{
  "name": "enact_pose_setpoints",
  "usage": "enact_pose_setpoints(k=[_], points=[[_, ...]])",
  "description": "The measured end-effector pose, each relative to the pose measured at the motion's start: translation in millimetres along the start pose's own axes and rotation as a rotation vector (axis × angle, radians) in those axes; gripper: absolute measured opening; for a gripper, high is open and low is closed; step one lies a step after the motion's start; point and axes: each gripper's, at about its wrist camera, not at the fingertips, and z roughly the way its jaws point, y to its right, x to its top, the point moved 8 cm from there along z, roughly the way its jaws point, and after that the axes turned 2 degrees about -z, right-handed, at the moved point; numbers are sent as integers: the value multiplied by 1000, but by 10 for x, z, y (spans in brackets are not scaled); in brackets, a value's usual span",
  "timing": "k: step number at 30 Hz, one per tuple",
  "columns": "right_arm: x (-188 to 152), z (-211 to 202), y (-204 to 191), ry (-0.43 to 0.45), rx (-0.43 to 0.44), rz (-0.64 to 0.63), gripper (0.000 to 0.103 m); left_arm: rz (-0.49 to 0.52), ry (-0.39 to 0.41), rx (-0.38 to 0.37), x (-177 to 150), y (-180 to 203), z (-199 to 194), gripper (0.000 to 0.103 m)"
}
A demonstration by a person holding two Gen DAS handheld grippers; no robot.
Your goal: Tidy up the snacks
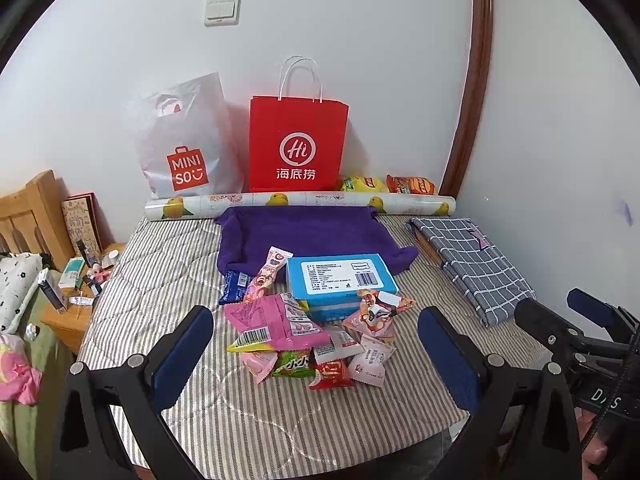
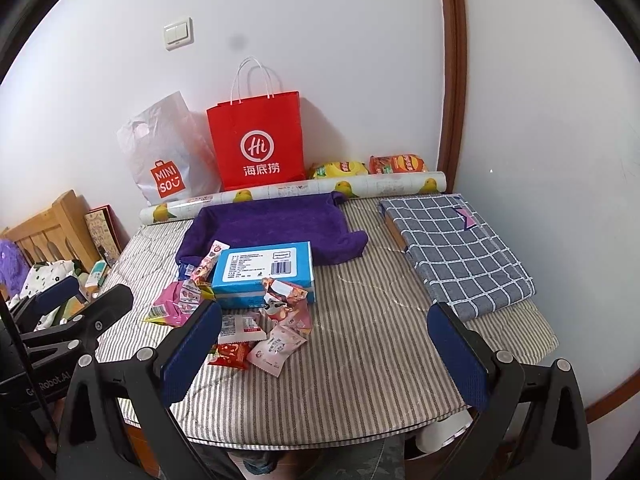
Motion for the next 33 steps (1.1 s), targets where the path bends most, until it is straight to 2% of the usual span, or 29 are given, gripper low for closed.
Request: enact_pose_setpoints(k=[33], points=[[-28, 26, -53, -19, -5, -14, 101, 10, 13, -8, 6, 34, -35, 103]])
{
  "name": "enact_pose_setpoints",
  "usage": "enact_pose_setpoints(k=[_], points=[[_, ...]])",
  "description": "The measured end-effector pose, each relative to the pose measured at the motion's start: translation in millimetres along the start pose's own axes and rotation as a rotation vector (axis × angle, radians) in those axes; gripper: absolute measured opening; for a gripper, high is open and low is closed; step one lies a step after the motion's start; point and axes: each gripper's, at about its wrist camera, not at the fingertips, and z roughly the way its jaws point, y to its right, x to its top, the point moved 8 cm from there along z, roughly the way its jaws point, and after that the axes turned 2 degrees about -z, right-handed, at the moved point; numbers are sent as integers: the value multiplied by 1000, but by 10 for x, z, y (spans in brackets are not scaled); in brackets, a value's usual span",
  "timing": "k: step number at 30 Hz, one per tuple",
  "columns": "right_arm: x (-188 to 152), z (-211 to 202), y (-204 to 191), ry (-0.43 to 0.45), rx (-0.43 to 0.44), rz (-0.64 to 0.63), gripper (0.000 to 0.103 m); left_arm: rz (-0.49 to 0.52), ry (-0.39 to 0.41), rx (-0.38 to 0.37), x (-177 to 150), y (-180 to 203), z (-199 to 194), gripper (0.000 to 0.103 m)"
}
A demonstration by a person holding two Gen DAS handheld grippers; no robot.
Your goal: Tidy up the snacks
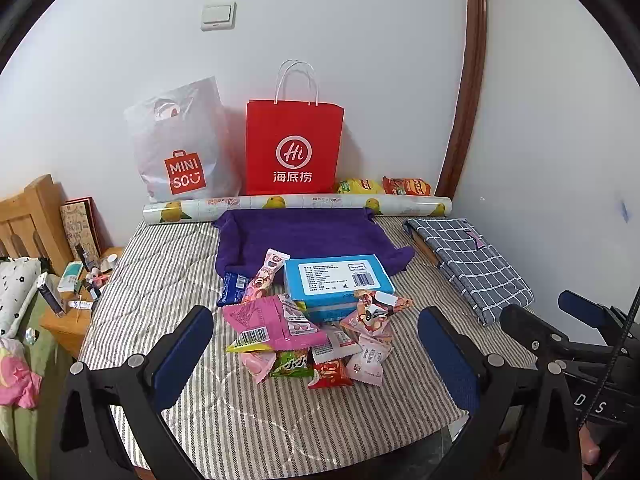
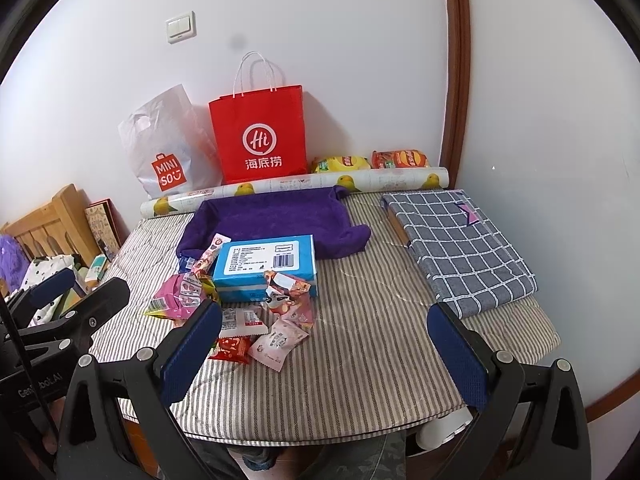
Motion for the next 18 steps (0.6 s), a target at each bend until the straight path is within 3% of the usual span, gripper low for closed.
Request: enact_pose_setpoints(k=[18], points=[[-19, 3, -18, -5, -20, -14, 101, 1, 5, -5, -5, 33, -16, 103]])
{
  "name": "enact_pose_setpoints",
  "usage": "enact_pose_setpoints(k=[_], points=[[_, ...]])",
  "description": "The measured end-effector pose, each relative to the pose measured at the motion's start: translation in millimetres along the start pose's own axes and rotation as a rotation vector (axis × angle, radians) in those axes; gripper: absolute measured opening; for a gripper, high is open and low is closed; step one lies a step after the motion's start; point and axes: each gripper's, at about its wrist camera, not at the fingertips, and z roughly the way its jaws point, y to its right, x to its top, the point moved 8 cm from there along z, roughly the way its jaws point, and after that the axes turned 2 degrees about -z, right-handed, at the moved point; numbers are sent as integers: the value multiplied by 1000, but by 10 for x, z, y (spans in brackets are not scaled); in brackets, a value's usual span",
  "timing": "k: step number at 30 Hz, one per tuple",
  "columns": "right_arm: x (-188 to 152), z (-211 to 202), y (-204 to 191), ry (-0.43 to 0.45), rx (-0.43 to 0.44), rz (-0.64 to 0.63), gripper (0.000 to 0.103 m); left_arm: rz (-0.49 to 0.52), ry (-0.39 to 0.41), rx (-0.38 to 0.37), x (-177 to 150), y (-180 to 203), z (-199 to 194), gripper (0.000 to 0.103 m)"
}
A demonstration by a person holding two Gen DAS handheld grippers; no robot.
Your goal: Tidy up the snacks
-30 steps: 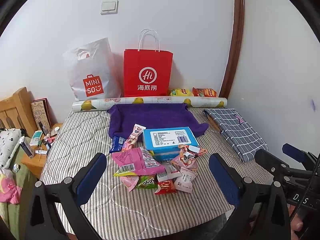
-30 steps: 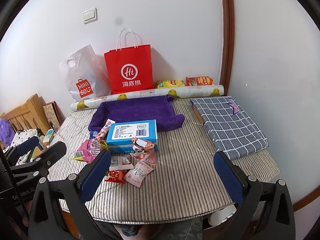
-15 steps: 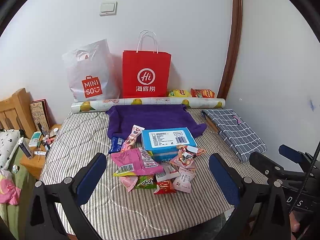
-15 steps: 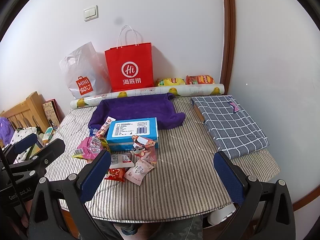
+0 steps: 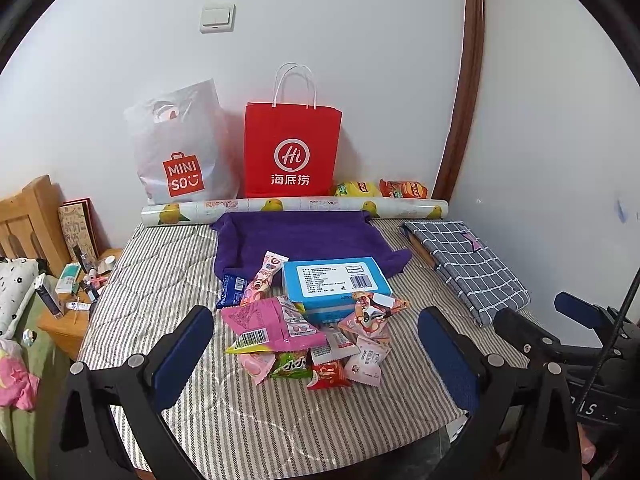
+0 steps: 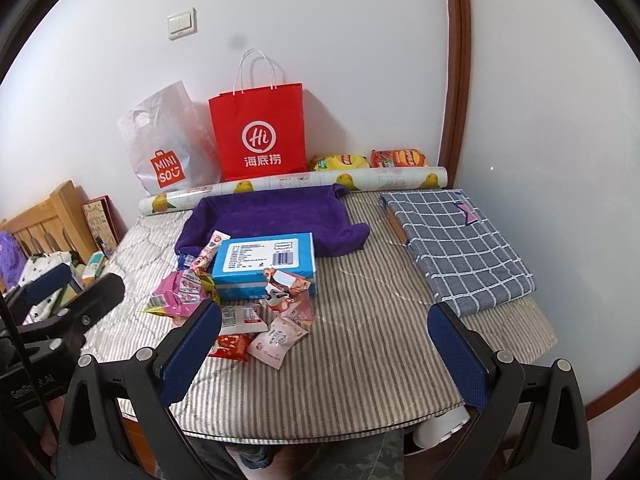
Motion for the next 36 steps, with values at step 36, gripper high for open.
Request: enact_pose_setpoints(k=[36], points=[[-198, 782, -194, -57, 172, 43, 97, -97, -118, 20, -231, -586, 652, 102]])
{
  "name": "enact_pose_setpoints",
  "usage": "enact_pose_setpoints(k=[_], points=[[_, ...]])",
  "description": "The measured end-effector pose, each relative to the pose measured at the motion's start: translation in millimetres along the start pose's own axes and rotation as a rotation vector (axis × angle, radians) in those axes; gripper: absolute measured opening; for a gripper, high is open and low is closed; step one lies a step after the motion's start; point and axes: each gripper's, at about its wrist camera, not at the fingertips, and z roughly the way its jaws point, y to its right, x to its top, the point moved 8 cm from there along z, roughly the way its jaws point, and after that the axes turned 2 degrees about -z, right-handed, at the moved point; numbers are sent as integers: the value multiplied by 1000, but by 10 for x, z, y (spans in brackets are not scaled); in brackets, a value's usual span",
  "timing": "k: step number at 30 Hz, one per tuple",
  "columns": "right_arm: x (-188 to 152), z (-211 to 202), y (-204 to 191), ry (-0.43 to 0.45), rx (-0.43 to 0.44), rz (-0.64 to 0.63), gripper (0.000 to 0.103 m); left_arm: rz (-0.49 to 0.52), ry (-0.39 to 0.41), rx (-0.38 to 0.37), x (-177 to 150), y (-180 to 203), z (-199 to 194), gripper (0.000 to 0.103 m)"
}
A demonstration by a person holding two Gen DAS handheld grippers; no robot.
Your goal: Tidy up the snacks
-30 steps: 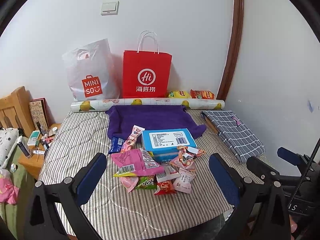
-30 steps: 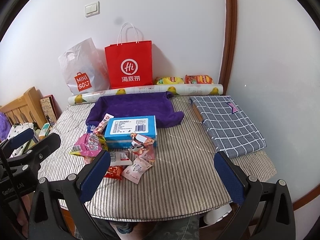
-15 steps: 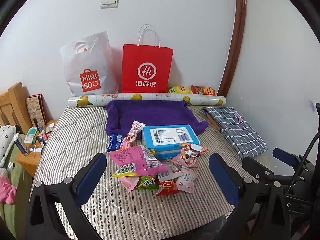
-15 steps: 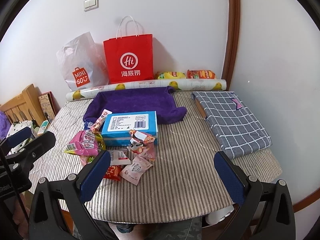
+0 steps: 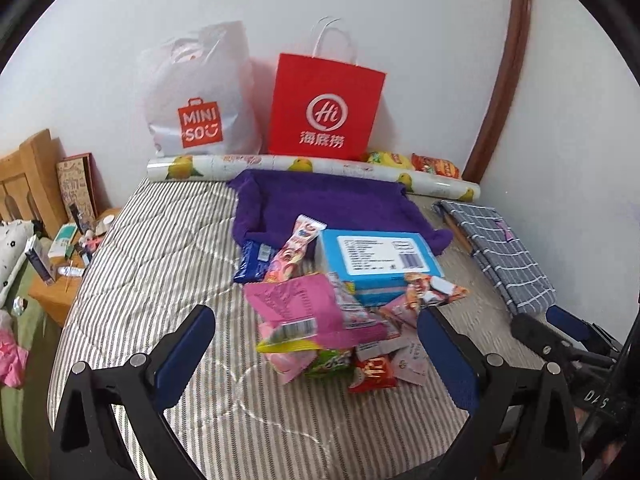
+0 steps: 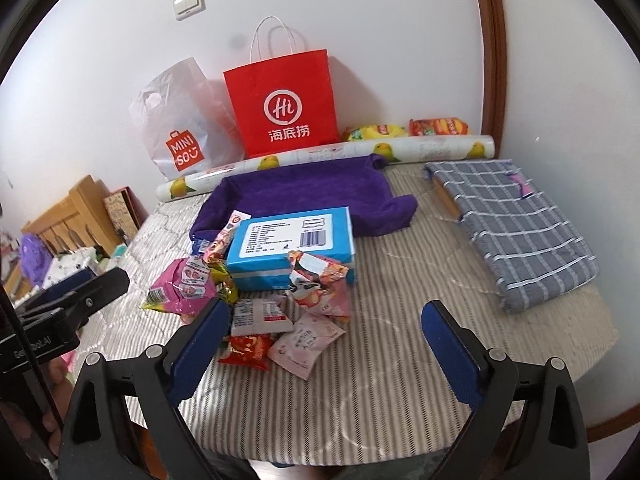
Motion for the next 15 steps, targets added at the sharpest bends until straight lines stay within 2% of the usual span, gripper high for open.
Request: enact_pose_setpoints(k=[4, 7, 11, 15], points=[[-5, 170, 40, -6, -6, 6, 94, -18, -30, 8, -13, -153, 133, 102], [-32, 309, 66, -25, -28, -4, 86, -36, -47, 13, -21, -257, 225, 102], [-72, 524, 59, -61, -14, 8, 75, -36, -62, 20, -34, -360, 341, 102], [-97, 711, 45, -73, -26, 3, 73, -45, -70, 39, -48, -461, 440, 98]])
